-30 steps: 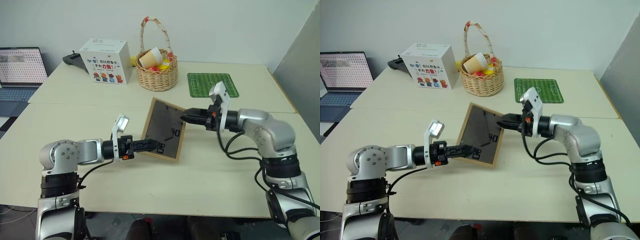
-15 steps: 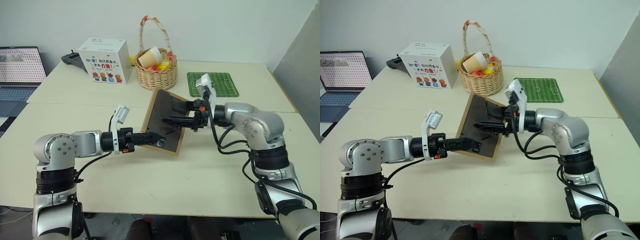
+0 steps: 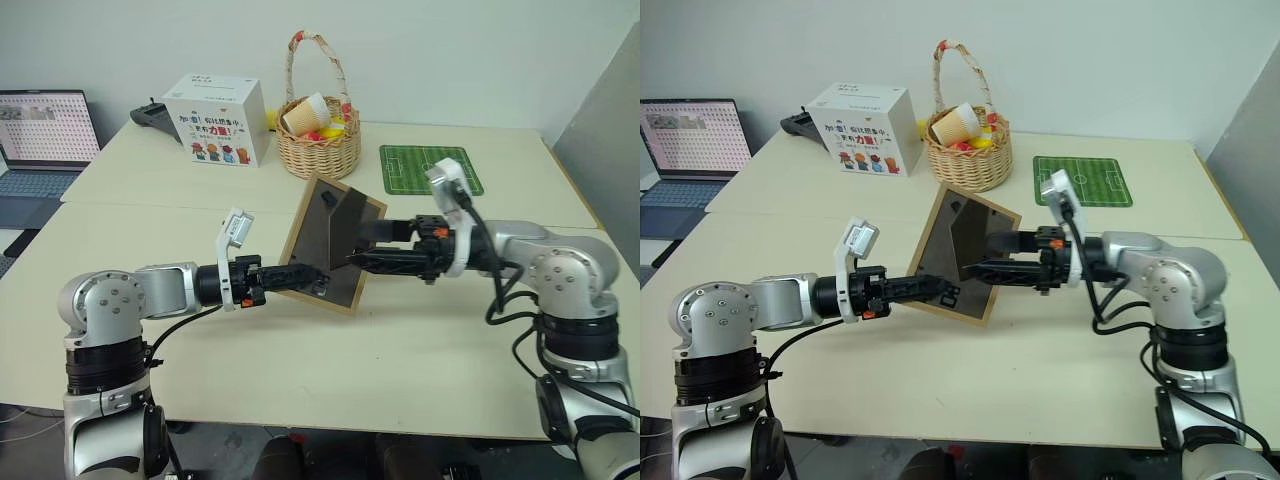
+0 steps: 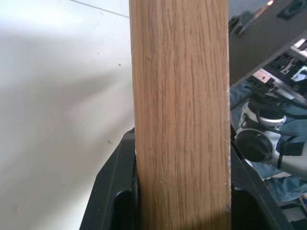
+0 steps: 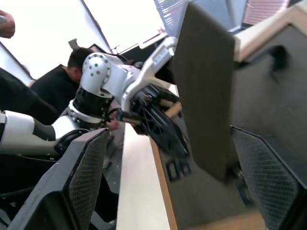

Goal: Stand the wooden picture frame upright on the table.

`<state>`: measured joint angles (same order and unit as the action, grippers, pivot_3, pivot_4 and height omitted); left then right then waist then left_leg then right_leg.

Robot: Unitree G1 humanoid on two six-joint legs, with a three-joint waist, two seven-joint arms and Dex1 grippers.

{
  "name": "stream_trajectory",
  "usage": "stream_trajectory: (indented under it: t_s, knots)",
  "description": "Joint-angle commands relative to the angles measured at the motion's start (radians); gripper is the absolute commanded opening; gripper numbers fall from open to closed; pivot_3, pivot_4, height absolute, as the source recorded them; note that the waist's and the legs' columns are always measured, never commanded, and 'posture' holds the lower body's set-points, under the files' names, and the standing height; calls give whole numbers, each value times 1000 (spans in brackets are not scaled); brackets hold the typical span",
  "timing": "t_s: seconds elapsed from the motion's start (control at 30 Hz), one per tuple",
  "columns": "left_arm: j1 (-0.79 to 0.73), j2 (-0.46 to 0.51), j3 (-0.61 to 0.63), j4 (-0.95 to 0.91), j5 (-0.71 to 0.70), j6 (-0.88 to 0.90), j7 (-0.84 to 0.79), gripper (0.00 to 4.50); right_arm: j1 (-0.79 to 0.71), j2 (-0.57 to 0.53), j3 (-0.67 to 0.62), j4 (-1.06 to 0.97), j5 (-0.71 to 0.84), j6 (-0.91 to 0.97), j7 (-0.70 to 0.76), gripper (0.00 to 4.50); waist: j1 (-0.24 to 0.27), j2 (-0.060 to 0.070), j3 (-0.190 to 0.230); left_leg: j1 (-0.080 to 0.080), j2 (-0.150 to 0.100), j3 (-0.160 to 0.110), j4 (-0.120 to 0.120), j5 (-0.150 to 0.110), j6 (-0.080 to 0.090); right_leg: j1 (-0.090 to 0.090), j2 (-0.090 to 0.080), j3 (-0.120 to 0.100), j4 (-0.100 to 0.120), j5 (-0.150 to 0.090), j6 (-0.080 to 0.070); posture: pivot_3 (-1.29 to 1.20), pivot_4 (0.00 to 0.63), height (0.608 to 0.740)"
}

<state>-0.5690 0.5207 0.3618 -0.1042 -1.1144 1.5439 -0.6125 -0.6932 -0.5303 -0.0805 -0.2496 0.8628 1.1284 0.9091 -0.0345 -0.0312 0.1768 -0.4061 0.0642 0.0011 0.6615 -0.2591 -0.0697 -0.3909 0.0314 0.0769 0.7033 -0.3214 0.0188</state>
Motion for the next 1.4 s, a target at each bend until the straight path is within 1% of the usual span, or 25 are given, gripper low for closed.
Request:
stream_trajectory:
  t_s: [0.03,0.07,0.13,0.2,0.23,0.3,0.37,0.4,0.5,0.57,0.7,0.8,0.9,1.0,1.17,1.2,1.27,1.3,1.37,1.4]
  knots:
    - [-25,-13,82,11,-99,52,39,1274,104,-97,11,-49,-227,-282,-39,4240,1,0,0,-1,0,0,0,0,0,0,0,-3,-1,0,0,0,150,740]
    - [-26,-13,95,23,-119,63,54,1274,139,-129,41,-50,-343,-439,-42,4240,0,0,0,-2,0,0,0,0,0,0,0,-4,-2,0,0,0,150,740]
    - [-23,-12,104,62,-183,71,98,1274,205,-190,113,6,-635,-900,-79,4240,2,0,0,-4,0,0,0,0,0,-1,0,-5,-3,0,0,0,150,740]
    - [-25,-2,94,129,-286,71,170,1274,229,-246,183,135,-900,-1335,-189,4240,0,0,0,-5,-1,0,0,0,0,-1,-1,-5,-6,-1,1,0,150,740]
    - [-26,4,88,158,-340,71,197,1274,227,-248,196,195,-966,-1469,-228,4240,-1,0,0,-6,-1,1,0,0,-1,-2,-1,-6,-5,0,1,0,150,740]
    - [-34,9,82,204,-434,70,259,1274,189,-225,207,320,-1054,-1655,-329,4240,-3,-1,0,-6,-1,1,0,1,-2,-3,-3,-5,-5,0,1,0,150,740]
    - [-21,19,50,220,-540,37,336,1274,132,-219,236,424,-1218,-1851,-471,4240,-6,-1,0,-6,0,0,1,2,-4,-3,-6,-5,-4,0,0,0,150,740]
    - [-10,29,26,223,-597,11,375,1274,107,-213,245,461,-1285,-1919,-532,4240,-6,-1,0,-6,0,0,1,3,-5,-3,-6,-5,-3,0,0,0,150,740]
    - [37,58,-67,203,-775,-86,494,1274,26,-176,271,532,-1440,-2035,-688,4240,-4,-1,0,-6,-1,-2,1,3,-5,-4,-9,-5,0,0,0,0,150,740]
    - [61,67,-118,177,-846,-131,525,1274,-18,-149,299,564,-1543,-2081,-780,4240,-4,-1,0,-5,0,-2,2,4,-6,-4,-10,-4,1,0,0,0,150,740]
    - [111,70,-184,106,-858,-182,539,1274,-76,-99,332,649,-1632,-2146,-912,4240,2,-1,0,-4,-1,-3,3,5,-6,-4,-11,-4,4,0,0,0,150,740]
    - [124,60,-193,86,-858,-222,538,1274,-111,-86,353,687,-1648,-2194,-956,4240,6,-1,0,-3,-2,-3,3,6,-5,-3,-12,-4,5,0,0,0,150,740]
    - [141,63,-189,68,-858,-246,531,1274,-123,-88,363,719,-1633,-2229,-972,3738,6,-1,0,-3,-3,-2,3,7,-4,-2,-14,-5,6,0,0,0,150,740]
    - [165,66,-191,48,-858,-262,529,1274,-131,-94,365,742,-1640,-2247,-990,2973,4,-1,0,-1,-3,-2,3,7,-4,0,-13,-5,6,0,0,0,150,740]
    - [189,63,-197,13,-858,-288,522,1274,-144,-100,359,747,-1640,-2267,-1002,1902,4,-1,0,-1,-3,-3,3,7,-4,1,-13,-5,6,0,0,0,150,740]
    - [192,58,-196,12,-858,-292,520,1274,-145,-100,357,747,-1637,-2273,-1006,1723,4,-1,0,0,-3,-3,3,7,-4,1,-13,-4,6,0,0,0,150,740]
    - [200,58,-197,6,-858,-298,518,1274,-148,-100,355,746,-1631,-2281,-1006,1669,4,-1,0,1,-4,-3,2,7,-4,1,-13,-4,6,0,0,0,150,740]
    - [207,54,-194,-3,-858,-309,526,1830,-149,-101,354,745,-1625,-2285,-1003,1653,3,-1,0,1,-4,-3,3,7,-4,1,-13,-4,6,0,0,0,150,740]
    - [217,49,-185,-14,-858,-329,535,2046,-148,-104,354,745,-1609,-2291,-992,1642,4,-1,0,1,-4,-3,2,7,-4,1,-13,-4,6,0,0,0,150,740]
    - [215,47,-171,-11,-858,-337,528,2275,-146,-105,355,748,-1591,-2295,-980,1515,4,-1,0,1,-4,-3,2,7,-4,1,-13,-4,6,0,0,0,150,740]
